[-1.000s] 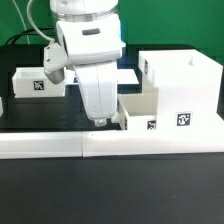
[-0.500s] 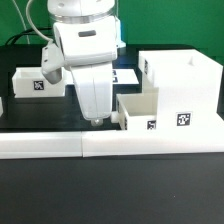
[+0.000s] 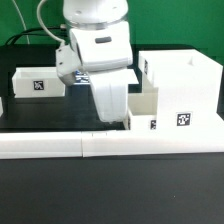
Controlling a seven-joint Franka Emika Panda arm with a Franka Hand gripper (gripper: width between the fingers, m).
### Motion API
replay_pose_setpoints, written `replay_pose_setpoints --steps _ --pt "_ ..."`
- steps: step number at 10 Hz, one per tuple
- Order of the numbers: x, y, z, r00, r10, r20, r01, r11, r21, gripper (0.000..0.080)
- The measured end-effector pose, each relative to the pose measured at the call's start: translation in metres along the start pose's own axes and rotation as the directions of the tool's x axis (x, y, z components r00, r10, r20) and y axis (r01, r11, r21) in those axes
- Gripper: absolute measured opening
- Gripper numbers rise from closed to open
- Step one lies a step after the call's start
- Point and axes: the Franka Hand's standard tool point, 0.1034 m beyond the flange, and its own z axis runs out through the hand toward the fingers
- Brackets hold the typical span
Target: Assemble drawer
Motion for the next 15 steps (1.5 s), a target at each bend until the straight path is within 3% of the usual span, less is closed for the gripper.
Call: replay_pose_setpoints --steps 5,6,10,13,15 --pt "0.03 0.014 -0.008 0.998 0.059 0.006 -0.059 0.998 -0.019 0.0648" --pt "0.029 0.015 -0.007 0.999 0.05 0.006 -0.05 0.999 -0.019 0.0648" --pt "-0.002 0.008 -0.009 1.0 0.017 0.009 -0.017 0.999 -0.027 0.0648" --pt "-0.001 0.007 -0.007 1.0 0.021 0.009 -0.02 1.0 -0.023 0.0648" --pt "0.006 -0.002 -0.001 1.0 0.016 0.006 -0.016 1.0 -0.006 0.0648"
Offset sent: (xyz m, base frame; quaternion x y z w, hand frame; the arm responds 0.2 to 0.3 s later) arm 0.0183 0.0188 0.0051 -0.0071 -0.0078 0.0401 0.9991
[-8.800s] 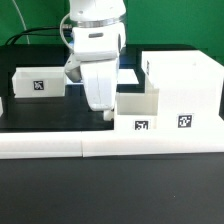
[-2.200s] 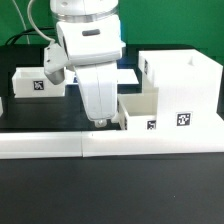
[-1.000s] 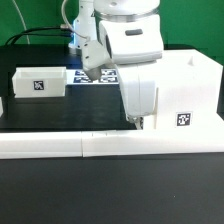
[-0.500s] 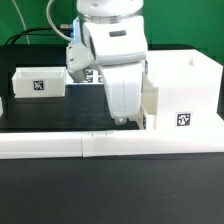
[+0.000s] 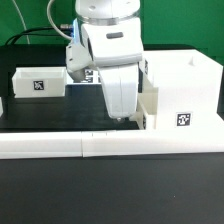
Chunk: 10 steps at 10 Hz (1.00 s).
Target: Assemble drawer
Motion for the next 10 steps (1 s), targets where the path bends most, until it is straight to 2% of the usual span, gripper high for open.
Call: replay_pose_setpoints --steps 3,6,7,9,10 --pt "0.017 0.002 0.002 1.0 0.01 -0.003 -0.01 1.0 0.003 0.0648" --pt "0.031 0.008 0.002 1.0 0.028 0.001 -0.028 1.0 -0.007 0.0648" --pt "0.026 0.01 0.004 1.0 0.017 0.001 -0.017 1.0 -0.014 0.0648" --pt "-0.003 0.011 0.006 0.999 -0.038 0.007 0.038 0.997 -0.07 0.0648" --pt "-0.016 0.002 0.006 1.0 -0.025 0.007 0.026 0.996 -0.089 0.0648"
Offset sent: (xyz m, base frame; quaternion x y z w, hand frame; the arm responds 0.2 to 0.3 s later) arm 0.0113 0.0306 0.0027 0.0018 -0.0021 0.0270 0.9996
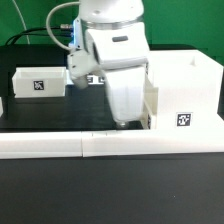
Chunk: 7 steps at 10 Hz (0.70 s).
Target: Assemble drawer
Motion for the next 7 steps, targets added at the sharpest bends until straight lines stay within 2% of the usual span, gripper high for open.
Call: replay_pose_setpoints --steps 2,3,5,6,7 --pt "-0.011 -0.015 -0.003 1.0 0.011 0.005 -0.011 0.999 -0.043 0.0648" --pt "-0.012 -0.028 -0.004 1.0 0.015 0.007 -0.015 0.999 -0.032 0.0648" --pt "-0.012 -0.03 -0.002 1.0 0.015 0.007 -0.014 1.0 -0.027 0.0648" --pt "-0.015 -0.031 -0.004 1.0 0.019 0.008 -0.019 0.999 -0.029 0.0648" --pt "-0.026 -0.038 -0.013 0.999 0.044 0.016 -0.043 0.998 -0.046 0.0648"
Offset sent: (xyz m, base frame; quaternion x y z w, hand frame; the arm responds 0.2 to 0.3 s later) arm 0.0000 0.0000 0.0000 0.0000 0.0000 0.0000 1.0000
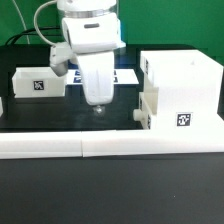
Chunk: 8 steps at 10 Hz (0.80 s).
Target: Assemble drawer
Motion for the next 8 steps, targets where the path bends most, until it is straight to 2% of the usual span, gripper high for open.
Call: replay_pose_setpoints --steps 1,2,3,5,7,8 --pt "-0.009 -0.009 -0.009 0.999 0.052 0.006 -0.052 0.998 -0.033 0.0648" --pt "-0.011 -0.019 -0.014 0.995 0.104 0.01 -0.103 0.993 -0.054 0.0648" --pt "-0.009 -0.027 -0.016 0.987 0.162 0.011 -0.161 0.985 -0.063 0.0648" --pt "-0.01 -0.027 -0.014 0.988 0.157 0.01 -0.156 0.986 -0.059 0.0648" --pt "-0.009 -0.028 -0.014 0.961 0.276 0.001 -0.276 0.96 -0.058 0.0648" --pt "-0.012 -0.028 -0.012 0.932 0.362 -0.013 -0.361 0.929 -0.083 0.0648"
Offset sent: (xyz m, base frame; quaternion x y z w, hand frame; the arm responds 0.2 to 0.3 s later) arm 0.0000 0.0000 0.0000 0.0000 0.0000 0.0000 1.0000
